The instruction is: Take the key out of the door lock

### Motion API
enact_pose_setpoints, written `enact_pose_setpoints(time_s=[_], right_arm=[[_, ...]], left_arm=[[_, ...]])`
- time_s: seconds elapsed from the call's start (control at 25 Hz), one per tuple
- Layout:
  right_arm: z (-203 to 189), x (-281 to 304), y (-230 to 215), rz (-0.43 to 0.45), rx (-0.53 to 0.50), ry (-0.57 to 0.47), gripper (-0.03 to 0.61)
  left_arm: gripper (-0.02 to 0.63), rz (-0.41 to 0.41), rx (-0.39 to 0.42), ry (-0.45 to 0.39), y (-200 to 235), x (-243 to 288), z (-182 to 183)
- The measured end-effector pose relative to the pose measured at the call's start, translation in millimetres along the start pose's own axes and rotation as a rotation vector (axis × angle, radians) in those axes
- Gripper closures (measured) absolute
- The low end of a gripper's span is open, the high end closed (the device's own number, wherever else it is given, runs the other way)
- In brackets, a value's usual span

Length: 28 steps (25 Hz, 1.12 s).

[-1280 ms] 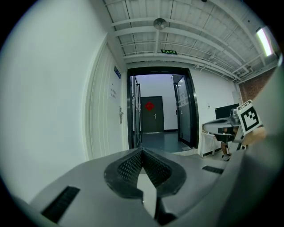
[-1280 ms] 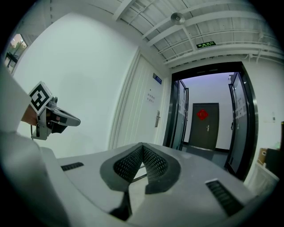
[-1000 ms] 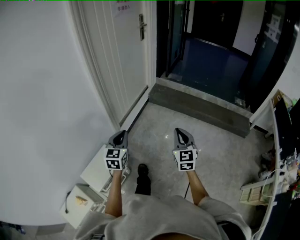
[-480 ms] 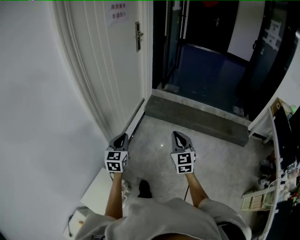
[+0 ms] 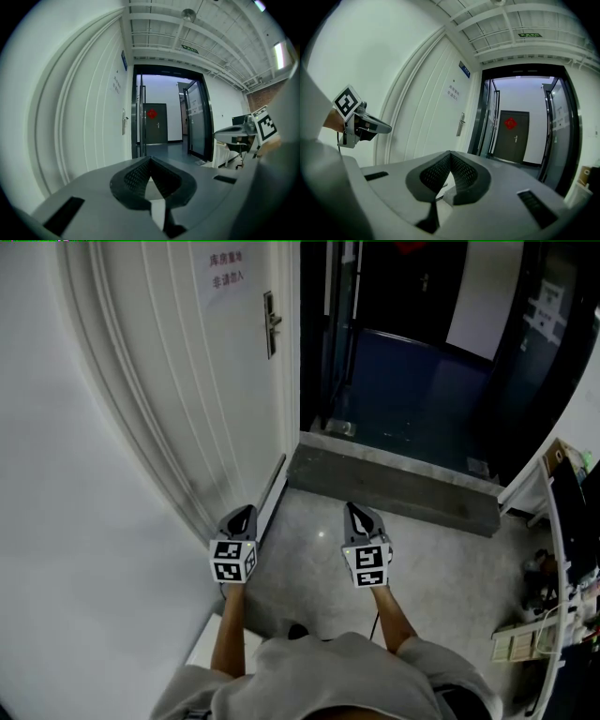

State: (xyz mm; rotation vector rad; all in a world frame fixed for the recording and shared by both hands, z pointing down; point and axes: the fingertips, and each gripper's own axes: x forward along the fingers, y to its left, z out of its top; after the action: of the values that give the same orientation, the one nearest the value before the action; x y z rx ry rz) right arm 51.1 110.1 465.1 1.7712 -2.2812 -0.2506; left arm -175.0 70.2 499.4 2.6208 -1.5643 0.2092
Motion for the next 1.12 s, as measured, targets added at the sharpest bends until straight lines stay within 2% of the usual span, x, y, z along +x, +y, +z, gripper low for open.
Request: enact_pose_setpoints(time_s=[0.2,0.6,0.84,1.12], right_arm=[[-7,32,-1,-0.018,0.002,0.026,0.555],[-25,79,-18,-0.037,0.016,0.049,0.554],[-31,127,-39,-0.023,0.019,0.040,0.554],[-36,211,-68,0.021,0.023,0.031,0.554]], left_arm=[[0.595,-0.027,-0.008,0.011,21,34,-3],[0.595,-0.070,-0.019,0.028,28,94,-13],[0.595,-0.055,-0.008,0.019,43,140,-4],[0.595,-0.021,-0.008,0.032,70,214,6]])
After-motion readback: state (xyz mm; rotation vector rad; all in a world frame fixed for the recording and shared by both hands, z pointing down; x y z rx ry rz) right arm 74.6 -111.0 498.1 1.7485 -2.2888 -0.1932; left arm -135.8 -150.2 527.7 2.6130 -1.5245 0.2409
